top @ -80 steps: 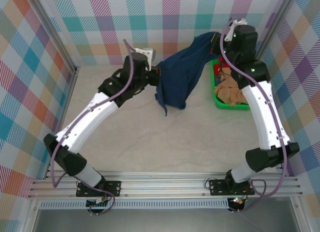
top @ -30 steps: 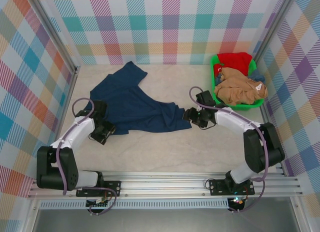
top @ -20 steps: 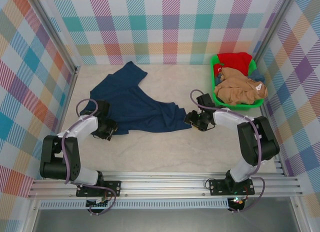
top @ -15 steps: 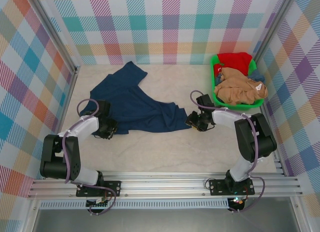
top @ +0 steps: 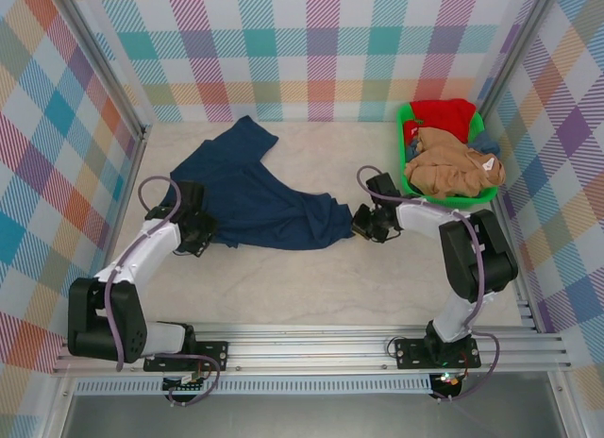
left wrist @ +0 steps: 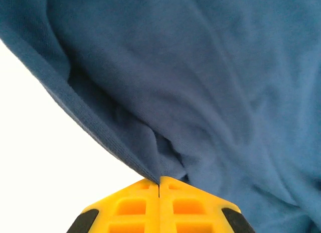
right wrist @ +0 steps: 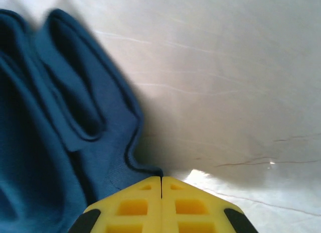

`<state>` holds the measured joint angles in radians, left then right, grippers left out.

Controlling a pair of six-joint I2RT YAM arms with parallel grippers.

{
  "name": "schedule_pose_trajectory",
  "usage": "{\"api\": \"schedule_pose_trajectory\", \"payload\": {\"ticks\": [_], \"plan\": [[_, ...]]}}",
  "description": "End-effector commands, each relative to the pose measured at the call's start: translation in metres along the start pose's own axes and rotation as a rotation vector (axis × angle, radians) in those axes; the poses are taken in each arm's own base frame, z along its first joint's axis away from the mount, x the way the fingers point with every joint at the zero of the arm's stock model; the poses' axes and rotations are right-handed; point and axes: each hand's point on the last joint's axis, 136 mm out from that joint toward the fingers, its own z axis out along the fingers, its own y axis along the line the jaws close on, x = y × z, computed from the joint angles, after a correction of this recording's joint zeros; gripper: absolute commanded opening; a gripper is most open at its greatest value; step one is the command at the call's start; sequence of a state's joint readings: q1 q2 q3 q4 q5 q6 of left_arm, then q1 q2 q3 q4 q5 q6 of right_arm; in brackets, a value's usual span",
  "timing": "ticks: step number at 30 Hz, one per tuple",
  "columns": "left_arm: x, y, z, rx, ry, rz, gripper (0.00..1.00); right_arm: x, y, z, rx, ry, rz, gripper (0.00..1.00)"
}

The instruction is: Fold and stack the t-shirts

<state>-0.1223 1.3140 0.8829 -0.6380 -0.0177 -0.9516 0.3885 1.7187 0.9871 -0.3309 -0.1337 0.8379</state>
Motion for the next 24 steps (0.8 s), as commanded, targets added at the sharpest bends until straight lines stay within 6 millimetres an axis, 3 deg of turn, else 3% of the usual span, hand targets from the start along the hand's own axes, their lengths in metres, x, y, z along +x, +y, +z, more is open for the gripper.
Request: {"api": "schedule_pose_trajectory", "payload": {"ticks": [1,6,8,10,13,16,20,24], "plan": [[-0.016,-0.027,-0.034,0.077,-0.062,0.067,0.0,-0.021,0.021,-0.035,0.0,-0.101,-0.012,0.0],[-0.042,-0.083,-0.073,0.178,-0.105,0.141,0.0,-0.065,0.058,-0.092,-0.005,-0.224,-0.101,0.0],[-0.049,-0.092,-0.088,0.187,-0.122,0.143,0.0,-0.076,0.058,-0.112,0.02,-0.264,-0.093,0.0],[-0.052,-0.089,-0.101,0.179,-0.14,0.135,0.0,-0.08,0.051,-0.128,0.039,-0.287,-0.077,0.0],[-0.043,-0.063,-0.111,0.11,-0.125,0.116,0.0,-0.07,0.033,-0.142,0.089,-0.293,-0.075,0.0],[-0.017,-0.032,-0.108,0.065,-0.051,0.116,0.0,-0.048,0.009,-0.146,0.132,-0.264,-0.078,0.0],[0.026,0.018,-0.084,0.008,0.072,0.081,0.0,-0.009,-0.023,-0.136,0.165,-0.167,-0.079,0.0],[0.052,0.05,-0.052,-0.016,0.132,0.093,0.0,0.016,-0.041,-0.122,0.171,-0.088,-0.09,0.0]]}}
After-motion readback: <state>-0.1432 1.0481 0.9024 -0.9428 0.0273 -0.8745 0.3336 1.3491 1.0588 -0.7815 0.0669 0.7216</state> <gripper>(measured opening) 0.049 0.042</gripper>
